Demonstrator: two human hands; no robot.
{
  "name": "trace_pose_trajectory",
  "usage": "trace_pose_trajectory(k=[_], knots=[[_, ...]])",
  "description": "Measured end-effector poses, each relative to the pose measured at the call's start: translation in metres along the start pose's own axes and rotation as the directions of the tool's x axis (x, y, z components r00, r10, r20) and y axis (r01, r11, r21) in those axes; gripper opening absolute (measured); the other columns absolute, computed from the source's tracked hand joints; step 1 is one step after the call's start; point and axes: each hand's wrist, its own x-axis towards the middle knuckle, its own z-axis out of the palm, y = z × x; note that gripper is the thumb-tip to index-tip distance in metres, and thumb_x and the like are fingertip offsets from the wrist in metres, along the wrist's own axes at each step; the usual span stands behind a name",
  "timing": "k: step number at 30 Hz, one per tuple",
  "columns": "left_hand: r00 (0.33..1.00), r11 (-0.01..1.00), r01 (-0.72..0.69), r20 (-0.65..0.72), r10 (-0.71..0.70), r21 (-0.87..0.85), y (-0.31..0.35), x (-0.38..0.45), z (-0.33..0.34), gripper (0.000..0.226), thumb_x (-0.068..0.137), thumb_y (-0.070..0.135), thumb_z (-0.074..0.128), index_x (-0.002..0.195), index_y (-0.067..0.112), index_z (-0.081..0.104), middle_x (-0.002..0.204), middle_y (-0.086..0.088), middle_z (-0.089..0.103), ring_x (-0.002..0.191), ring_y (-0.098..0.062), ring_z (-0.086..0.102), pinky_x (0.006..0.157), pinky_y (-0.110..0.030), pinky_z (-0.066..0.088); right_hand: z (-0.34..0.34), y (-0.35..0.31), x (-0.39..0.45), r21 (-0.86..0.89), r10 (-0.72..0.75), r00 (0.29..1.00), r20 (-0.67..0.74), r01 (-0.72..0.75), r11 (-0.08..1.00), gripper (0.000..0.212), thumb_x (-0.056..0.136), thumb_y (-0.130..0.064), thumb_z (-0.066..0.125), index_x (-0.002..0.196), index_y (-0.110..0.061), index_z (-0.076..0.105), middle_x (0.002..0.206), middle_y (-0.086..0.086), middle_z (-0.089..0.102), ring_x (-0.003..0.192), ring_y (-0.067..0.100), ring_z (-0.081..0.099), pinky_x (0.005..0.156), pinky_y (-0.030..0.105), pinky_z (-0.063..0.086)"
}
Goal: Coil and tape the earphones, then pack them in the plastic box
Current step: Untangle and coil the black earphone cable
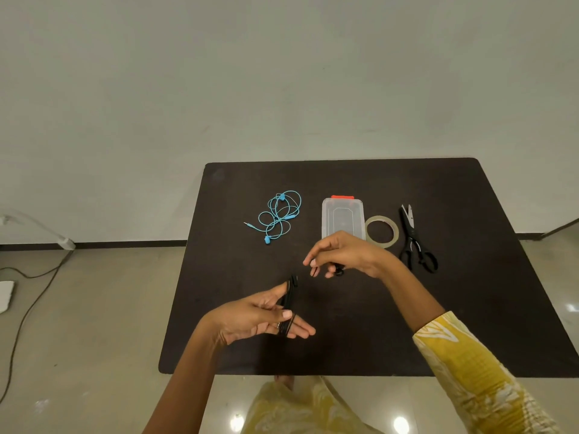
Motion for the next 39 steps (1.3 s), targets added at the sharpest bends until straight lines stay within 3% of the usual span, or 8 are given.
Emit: trace_pose_trajectory(k=[8,13,21,23,26,29,32,39], knots=[[0.994,0.998,-0.055,0.096,0.058,-0.038,0.001,0.0,0.006,0.06,0.099,0.0,0.037,0.147,0.029,0.017,0.117,-0.019,0.065,0.109,-0.024,0.064,0.095,-0.031,0.049,0.0,0.008,0.009,0.282,0.052,0.997,0.059,-0.067,0.957,0.018,0.081,0.002,0.068,0.097,-0.005,0.073,0.088,0.007,0.074,0.079,0.01,0.069,0.066,0.016,0.054],[0.99,0.994,-0.072,0.119,0.082,-0.086,0.002,0.001,0.007,0.06,0.094,0.008,0.046,0.144,0.032,0.021,0.115,-0.017,0.067,0.107,-0.021,0.065,0.096,-0.031,0.049,0.005,0.015,0.011,0.329,0.023,0.999,0.035,-0.034,0.944,0.02,0.08,0.004,0.067,0.092,-0.009,0.076,0.092,0.008,0.075,0.085,0.013,0.071,0.069,0.018,0.055],[0.971,0.938,-0.199,0.071,0.228,-0.282,-0.005,0.003,0.005,0.075,0.091,0.016,0.06,0.147,0.018,0.01,0.108,-0.016,0.07,0.095,-0.017,0.07,0.086,-0.026,0.054,0.024,0.03,0.007,0.519,0.011,0.999,-0.047,0.015,0.855,0.017,0.078,-0.001,0.069,0.089,-0.011,0.076,0.088,0.006,0.075,0.085,0.014,0.071,0.067,0.018,0.055],[0.961,0.896,-0.246,0.024,0.274,-0.369,-0.006,0.004,0.005,0.068,0.091,0.014,0.06,0.145,0.018,0.019,0.107,-0.015,0.071,0.095,-0.015,0.07,0.086,-0.026,0.055,0.035,0.031,0.005,0.598,0.015,0.998,-0.067,0.028,0.801,0.017,0.073,-0.006,0.071,0.089,-0.011,0.077,0.088,0.006,0.075,0.082,0.013,0.071,0.065,0.017,0.056],[0.953,0.818,-0.298,-0.102,0.286,-0.493,-0.005,0.006,0.002,0.057,0.085,0.011,0.068,0.138,0.02,0.047,0.104,-0.017,0.072,0.093,-0.017,0.071,0.083,-0.029,0.057,0.055,0.033,0.001,0.677,0.032,0.991,-0.131,0.066,0.733,0.02,0.072,-0.01,0.071,0.091,-0.009,0.076,0.086,0.007,0.074,0.077,0.011,0.07,0.066,0.02,0.057],[0.952,0.796,-0.305,-0.167,0.255,-0.523,-0.003,0.008,-0.001,0.063,0.086,0.007,0.064,0.142,0.016,0.037,0.107,-0.021,0.07,0.093,-0.02,0.072,0.082,-0.032,0.058,0.076,0.031,-0.003,0.709,0.06,0.972,-0.228,0.123,0.695,0.017,0.082,-0.007,0.066,0.098,-0.003,0.071,0.085,0.01,0.07,0.072,0.012,0.067,0.068,0.023,0.058],[0.954,0.815,-0.3,-0.182,0.24,-0.495,-0.003,0.011,-0.002,0.068,0.087,0.006,0.06,0.145,0.015,0.025,0.107,-0.021,0.07,0.093,-0.02,0.071,0.081,-0.031,0.058,0.086,0.025,-0.01,0.727,0.096,0.952,-0.291,0.155,0.668,0.024,0.086,-0.008,0.064,0.107,0.003,0.068,0.09,0.014,0.069,0.079,0.018,0.067,0.069,0.026,0.058],[0.952,0.803,-0.301,-0.214,0.22,-0.514,0.001,0.017,0.002,0.071,0.082,0.008,0.07,0.141,0.016,0.032,0.104,-0.021,0.071,0.094,-0.021,0.071,0.08,-0.031,0.058,0.096,0.012,-0.015,0.567,0.117,0.901,-0.419,0.158,0.808,0.022,0.09,-0.012,0.061,0.106,0.001,0.07,0.103,0.018,0.071,0.1,0.026,0.068,0.089,0.035,0.055]])
